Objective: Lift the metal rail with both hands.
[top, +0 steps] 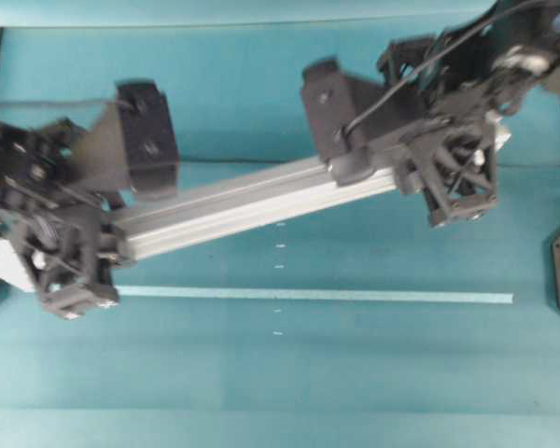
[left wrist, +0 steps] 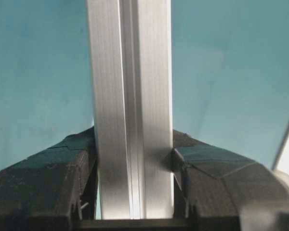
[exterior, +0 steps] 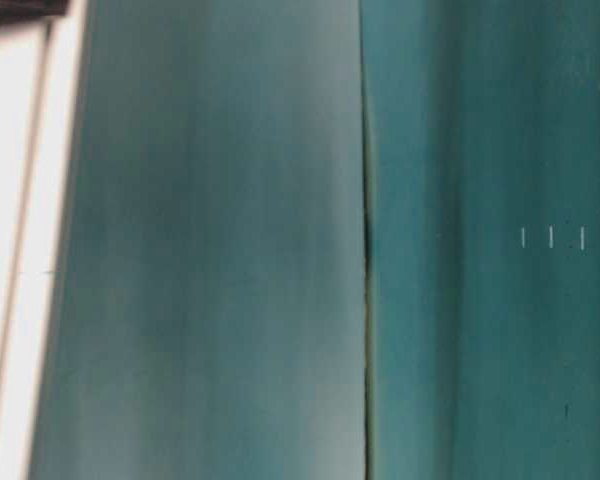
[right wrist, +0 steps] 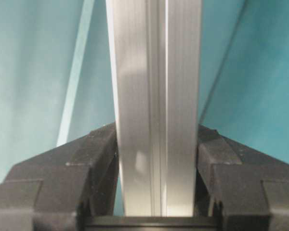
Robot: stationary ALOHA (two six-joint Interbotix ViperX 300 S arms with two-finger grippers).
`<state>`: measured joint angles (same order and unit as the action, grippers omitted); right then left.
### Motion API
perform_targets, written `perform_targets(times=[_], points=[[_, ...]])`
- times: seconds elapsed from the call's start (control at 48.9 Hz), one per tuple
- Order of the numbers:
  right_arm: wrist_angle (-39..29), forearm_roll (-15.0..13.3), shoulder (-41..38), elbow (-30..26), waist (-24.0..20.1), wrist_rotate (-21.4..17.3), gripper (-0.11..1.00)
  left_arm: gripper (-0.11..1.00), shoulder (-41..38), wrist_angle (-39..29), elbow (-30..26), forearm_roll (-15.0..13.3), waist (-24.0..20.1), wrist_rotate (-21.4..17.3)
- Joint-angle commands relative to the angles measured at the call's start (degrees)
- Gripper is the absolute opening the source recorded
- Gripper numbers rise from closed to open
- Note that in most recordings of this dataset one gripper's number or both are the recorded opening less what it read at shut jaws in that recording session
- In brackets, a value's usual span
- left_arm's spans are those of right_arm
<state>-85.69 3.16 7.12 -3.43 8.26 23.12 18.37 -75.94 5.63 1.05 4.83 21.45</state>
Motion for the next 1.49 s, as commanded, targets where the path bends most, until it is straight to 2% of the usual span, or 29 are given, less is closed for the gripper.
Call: perform_targets(times=[0.0,0.205,0.389,0.512,0.634,0.901,1.126,1.474], points=[[0.6,0.2,1.1,-3.2,-0.9,-2.4,0.42,0.32,0.1,-1.1,-5.6,-0.1,-0.5,-0.4],[0.3,0.2,2.2,-3.3,-1.0,-4.4,0.42,0.32,-1.6,-6.8,-9.2,0.1,-0.6,-0.8],[0.2,0.2,2.0,-3.0,-1.3,-5.3,0.42,0.32,-1.8,-7.3,-9.4,0.4,-1.9,-0.7],[-0.4,0.2,1.8,-2.9,-1.8,-9.3,0.42,0.32,-2.2,-7.6,-8.6,0.7,-2.6,-1.3],[-2.1,0.2,1.8,-2.9,-2.5,-14.5,0.42,0.32,-2.2,-7.6,-7.4,0.7,-4.3,-3.9],[-3.3,0.2,1.8,-1.7,-4.7,-18.8,0.42,0.32,-2.2,-7.0,-5.2,0.7,-8.9,-9.2],[-1.3,0.2,2.1,4.7,-5.5,-21.9,0.4,0.32,-2.3,-1.2,1.5,0.7,-9.2,-12.6],[12.3,0.4,2.9,19.5,-6.3,-22.2,0.4,0.32,-3.2,13.0,13.3,0.7,-9.3,-13.2]])
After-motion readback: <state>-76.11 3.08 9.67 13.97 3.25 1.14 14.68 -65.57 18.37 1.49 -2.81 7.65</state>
